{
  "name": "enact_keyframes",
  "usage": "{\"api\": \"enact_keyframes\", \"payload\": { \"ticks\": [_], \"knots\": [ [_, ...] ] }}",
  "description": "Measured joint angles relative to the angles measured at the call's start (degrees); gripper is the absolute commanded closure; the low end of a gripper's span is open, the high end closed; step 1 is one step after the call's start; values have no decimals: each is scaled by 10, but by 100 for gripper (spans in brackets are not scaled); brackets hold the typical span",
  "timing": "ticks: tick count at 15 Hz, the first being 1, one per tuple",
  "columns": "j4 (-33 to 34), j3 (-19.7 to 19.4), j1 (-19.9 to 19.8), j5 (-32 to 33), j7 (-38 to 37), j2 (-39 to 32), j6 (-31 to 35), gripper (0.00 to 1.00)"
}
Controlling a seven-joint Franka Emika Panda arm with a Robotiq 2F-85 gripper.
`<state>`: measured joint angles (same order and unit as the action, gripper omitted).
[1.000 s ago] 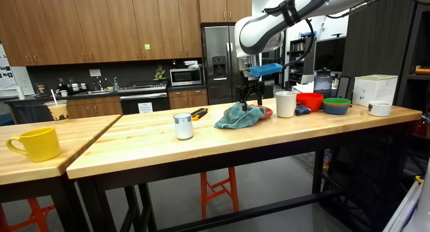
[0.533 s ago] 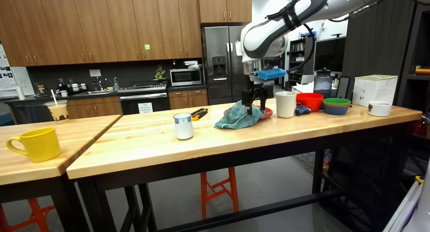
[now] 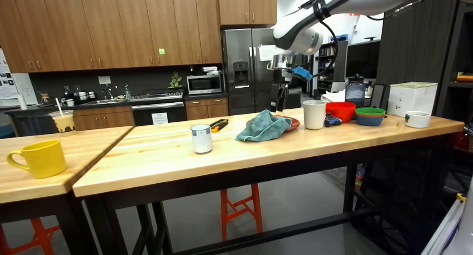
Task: Remove the blue towel from the orange plate and put it on the table
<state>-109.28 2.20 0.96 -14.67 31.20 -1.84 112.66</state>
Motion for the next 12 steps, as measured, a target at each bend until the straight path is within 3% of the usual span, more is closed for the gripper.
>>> {"api": "enact_keyframes", "payload": {
  "ticks": [6,12],
  "knots": [
    [11,-14,-18,-65,210,0,-85,0],
    [11,-33,-31,-30,302,-16,-112,0]
  ]
}}
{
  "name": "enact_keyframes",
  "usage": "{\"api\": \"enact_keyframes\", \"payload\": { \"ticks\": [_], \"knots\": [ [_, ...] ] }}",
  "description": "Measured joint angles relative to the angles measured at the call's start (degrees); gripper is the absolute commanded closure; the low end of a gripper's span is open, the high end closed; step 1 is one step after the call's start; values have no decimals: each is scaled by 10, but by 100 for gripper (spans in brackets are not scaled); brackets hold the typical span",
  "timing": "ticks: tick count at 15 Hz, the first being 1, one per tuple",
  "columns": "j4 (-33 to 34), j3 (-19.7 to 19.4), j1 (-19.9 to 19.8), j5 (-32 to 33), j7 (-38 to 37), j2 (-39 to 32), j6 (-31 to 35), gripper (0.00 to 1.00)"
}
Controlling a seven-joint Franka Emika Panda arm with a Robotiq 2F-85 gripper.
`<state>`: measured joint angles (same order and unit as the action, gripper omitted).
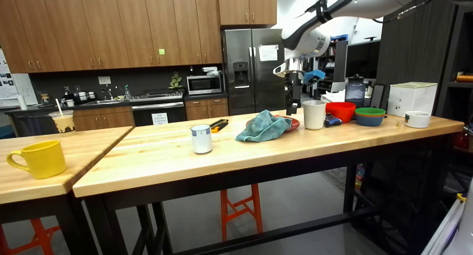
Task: Remove the blue towel from the orange plate and put it on the table
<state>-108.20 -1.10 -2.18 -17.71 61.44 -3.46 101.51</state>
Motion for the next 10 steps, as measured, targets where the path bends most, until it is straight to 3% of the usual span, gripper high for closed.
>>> {"api": "enact_keyframes", "payload": {
  "ticks": [10],
  "knots": [
    [22,10,1,56,66,-55,52,0]
  ]
}}
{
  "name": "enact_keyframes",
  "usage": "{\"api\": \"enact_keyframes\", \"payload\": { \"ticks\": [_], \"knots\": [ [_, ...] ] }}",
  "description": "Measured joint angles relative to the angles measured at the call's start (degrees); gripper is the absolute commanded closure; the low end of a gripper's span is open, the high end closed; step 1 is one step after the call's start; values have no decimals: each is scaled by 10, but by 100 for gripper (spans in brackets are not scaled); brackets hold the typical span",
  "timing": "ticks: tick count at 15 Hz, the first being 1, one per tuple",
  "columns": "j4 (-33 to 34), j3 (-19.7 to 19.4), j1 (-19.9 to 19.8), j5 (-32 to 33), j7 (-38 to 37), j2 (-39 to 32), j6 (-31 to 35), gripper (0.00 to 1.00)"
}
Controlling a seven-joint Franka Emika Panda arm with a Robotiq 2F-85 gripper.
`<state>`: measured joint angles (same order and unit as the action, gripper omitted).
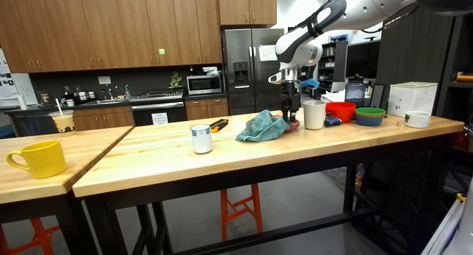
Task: Remove the blue towel from the orange plate and put it on the table
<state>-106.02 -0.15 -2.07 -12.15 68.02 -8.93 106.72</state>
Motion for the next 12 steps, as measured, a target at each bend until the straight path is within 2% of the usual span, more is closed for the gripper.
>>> {"api": "enact_keyframes", "payload": {
  "ticks": [12],
  "knots": [
    [89,14,0,0,4,-59,19,0]
  ]
}}
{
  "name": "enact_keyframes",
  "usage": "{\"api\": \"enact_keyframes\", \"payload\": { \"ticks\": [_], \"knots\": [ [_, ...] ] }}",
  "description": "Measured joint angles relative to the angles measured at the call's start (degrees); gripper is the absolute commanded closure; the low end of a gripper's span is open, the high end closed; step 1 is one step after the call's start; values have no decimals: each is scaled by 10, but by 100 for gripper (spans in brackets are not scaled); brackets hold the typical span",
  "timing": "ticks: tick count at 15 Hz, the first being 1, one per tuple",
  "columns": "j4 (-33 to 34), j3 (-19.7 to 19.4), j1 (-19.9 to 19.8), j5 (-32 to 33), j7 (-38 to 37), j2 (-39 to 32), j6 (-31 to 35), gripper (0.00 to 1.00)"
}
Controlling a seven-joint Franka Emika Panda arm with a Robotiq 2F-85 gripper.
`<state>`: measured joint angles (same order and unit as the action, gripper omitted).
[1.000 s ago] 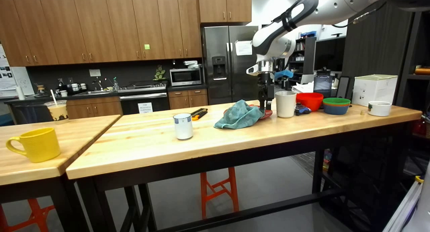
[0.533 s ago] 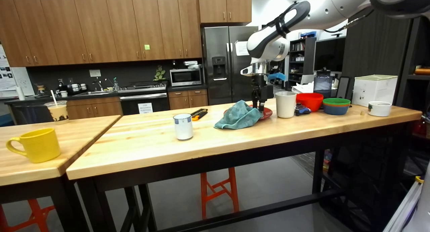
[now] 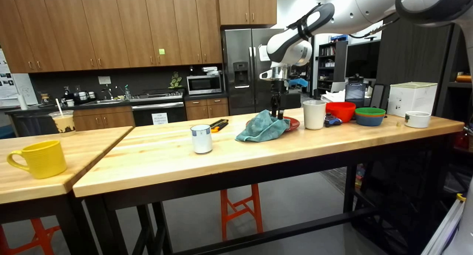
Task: Remove the blue towel from the orange plate and put it on the table
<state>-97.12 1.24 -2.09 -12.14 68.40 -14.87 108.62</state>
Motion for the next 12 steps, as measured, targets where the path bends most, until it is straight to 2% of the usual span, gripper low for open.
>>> {"api": "enact_keyframes", "payload": {
  "ticks": [12],
  "knots": [
    [5,1,-3,0,-16,-4,-2,0]
  ]
}}
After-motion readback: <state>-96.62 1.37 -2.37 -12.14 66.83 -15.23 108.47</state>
